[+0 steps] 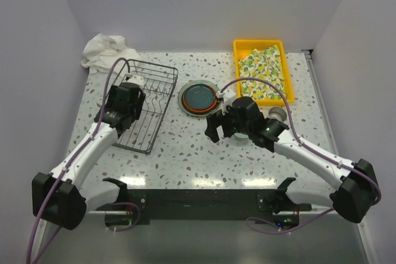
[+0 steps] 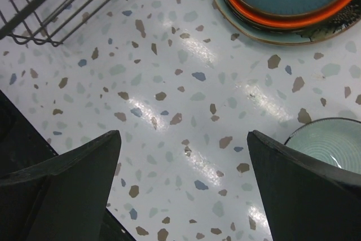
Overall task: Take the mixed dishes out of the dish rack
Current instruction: Pick up the bowl from the dish rack, then place the bowl at the center of the board.
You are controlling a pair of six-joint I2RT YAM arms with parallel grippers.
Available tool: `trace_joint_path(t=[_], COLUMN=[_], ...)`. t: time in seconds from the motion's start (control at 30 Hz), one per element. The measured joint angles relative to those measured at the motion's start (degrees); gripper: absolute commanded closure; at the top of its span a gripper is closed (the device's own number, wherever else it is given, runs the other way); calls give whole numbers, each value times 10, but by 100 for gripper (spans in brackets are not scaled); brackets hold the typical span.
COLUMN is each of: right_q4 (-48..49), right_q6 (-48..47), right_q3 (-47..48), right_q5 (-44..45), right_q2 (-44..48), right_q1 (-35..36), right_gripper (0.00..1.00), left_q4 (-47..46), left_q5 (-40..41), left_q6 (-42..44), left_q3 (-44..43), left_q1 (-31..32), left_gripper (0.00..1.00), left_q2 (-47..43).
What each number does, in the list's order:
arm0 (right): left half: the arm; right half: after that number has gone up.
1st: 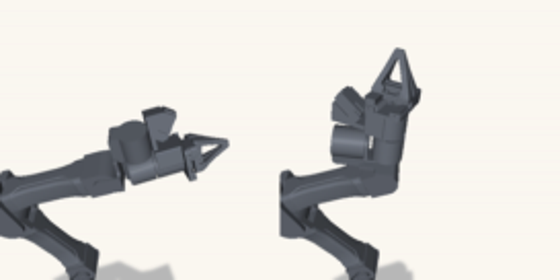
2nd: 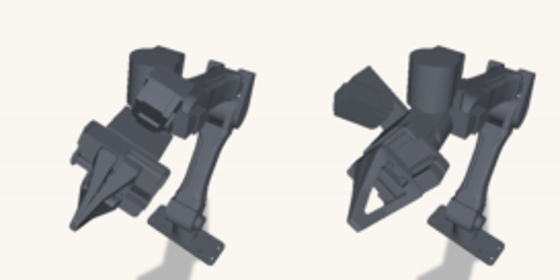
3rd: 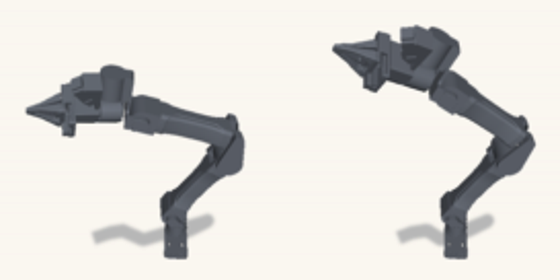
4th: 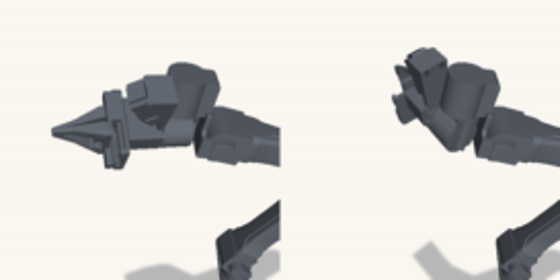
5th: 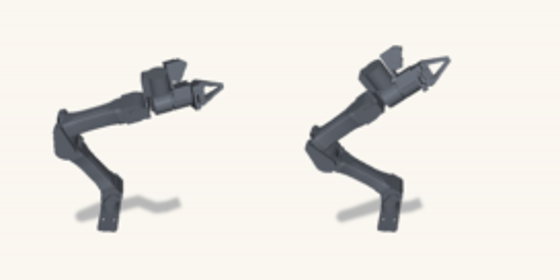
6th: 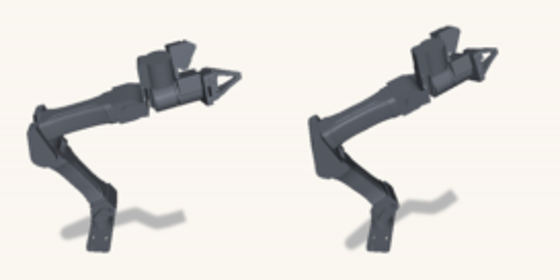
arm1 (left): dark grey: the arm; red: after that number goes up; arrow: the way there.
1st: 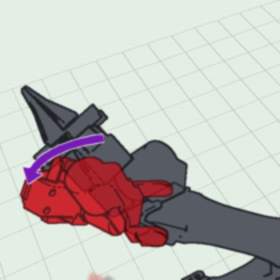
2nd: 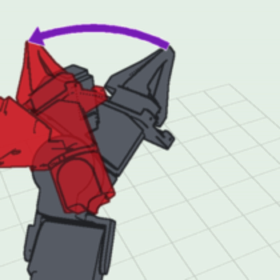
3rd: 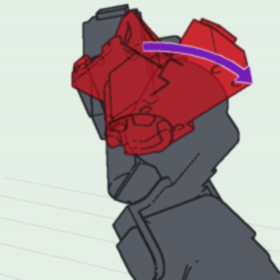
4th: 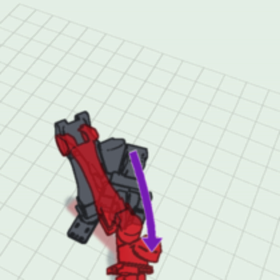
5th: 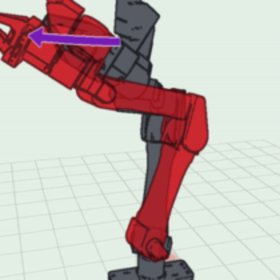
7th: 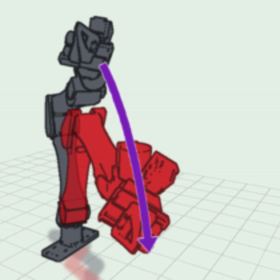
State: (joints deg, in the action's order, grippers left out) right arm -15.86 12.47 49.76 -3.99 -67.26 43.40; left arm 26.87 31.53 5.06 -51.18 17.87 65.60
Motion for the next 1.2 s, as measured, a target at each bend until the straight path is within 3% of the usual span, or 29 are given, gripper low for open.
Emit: trace_joint_path(t=[0.7, 0.97, 1.2], right_q4=[164, 270, 308], right_q6=[152, 265, 312], right_q3=[31, 2, -3], right_q5=[-124, -167, -193], right_q2=[-83, -97, -123], right_q1=[-9, -52, -71], right_gripper=[4, 6, 8], left_q4=[6, -124, -256], left_q5=[-327, -475, -572], left_q6=[-216, -345, -464], left_q3=[-85, -2, 85], left_q1=[-26, -28, -28], left_gripper=[67, 69, 72], left_q2=[-94, -133, -132])
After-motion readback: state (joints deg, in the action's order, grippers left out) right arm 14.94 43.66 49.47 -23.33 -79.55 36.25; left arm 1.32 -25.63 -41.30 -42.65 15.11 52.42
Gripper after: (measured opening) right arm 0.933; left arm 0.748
